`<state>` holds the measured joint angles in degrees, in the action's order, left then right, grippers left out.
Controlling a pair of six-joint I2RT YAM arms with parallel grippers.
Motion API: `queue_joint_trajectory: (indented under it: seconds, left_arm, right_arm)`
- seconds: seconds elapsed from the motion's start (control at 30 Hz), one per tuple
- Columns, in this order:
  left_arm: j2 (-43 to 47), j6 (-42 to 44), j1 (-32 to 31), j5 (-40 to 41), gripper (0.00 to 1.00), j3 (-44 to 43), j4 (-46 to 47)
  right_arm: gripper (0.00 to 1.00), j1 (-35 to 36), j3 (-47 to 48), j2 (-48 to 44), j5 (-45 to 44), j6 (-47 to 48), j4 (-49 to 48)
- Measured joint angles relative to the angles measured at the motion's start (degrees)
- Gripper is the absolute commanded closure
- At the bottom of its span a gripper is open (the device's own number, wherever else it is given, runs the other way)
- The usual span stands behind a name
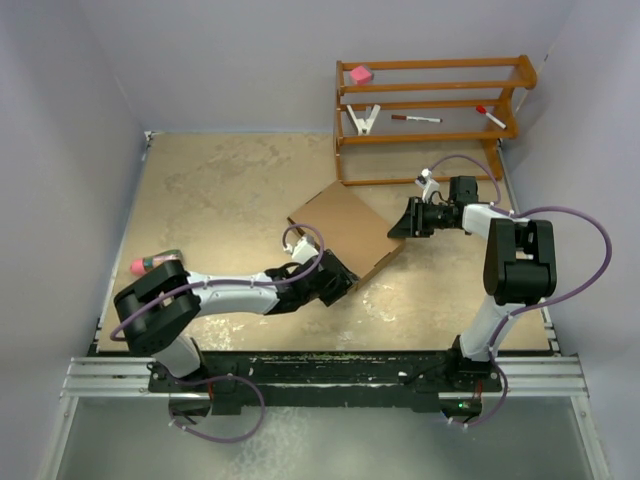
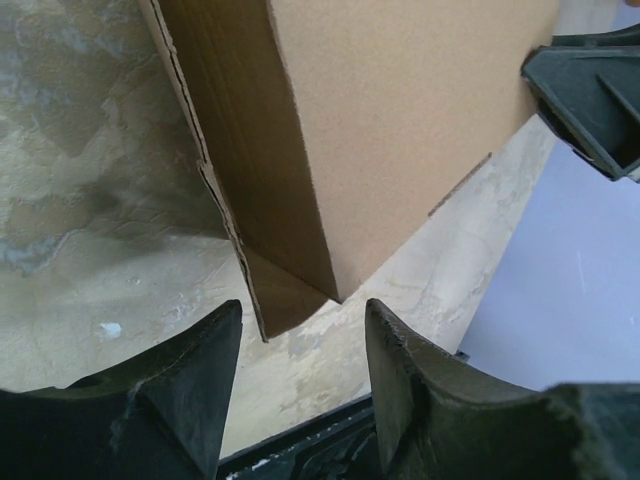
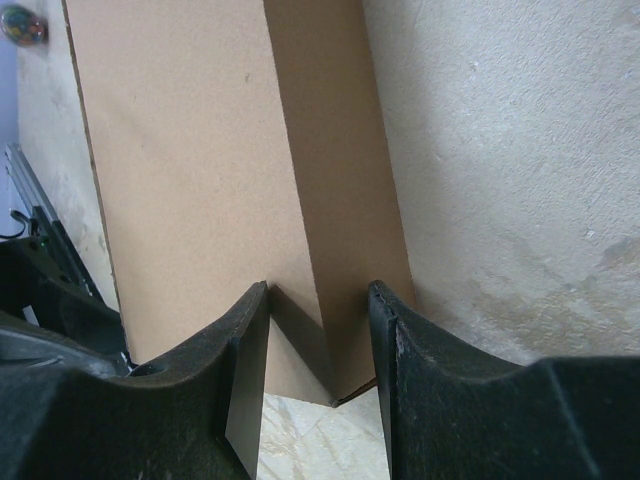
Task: Fold the paper box
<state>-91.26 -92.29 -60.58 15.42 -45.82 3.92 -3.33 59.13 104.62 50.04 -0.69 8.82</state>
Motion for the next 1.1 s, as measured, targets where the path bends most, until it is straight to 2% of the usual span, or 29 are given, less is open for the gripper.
queue_joint_trajectory:
  seconds: [0.2,0.43,0.67,0.8,0.97,1.1]
  left_arm:
    - [-2.49,-0.37,0.00,0.04,0.49,-2.12,-2.47]
    - [-3.26,-0.72,0.00,0.31,0.61,-3.54,-3.32]
    - [-3.39,-1.29,0.00,0.26,0.82,-4.22,-3.19]
    - [-3.45,-1.64,0.00,0.04,0.87,-4.74,-3.21]
    - [-3.54,-1.66,0.00,-0.26,0.84,-5.01,-3.56]
    - [-3.54,-0.83,0.00,-0.42,0.60,-5.16,-3.87]
  right_arm:
    - [0.57,0.00,0.00,0.00,0.00,0.02,0.00]
    - [0.57,0.00,0.00,0.00,0.00,0.02,0.04]
    - [0.57,0.00,0.00,0.00,0.00,0.09,0.07]
    - [0.58,0.00,0.00,0.00,0.00,0.17,0.07]
    - [0.57,0.00,0.00,0.00,0.00,0.20,0.09]
    - [0.50,0.00,0.04,0.00,0.00,0.20,0.11]
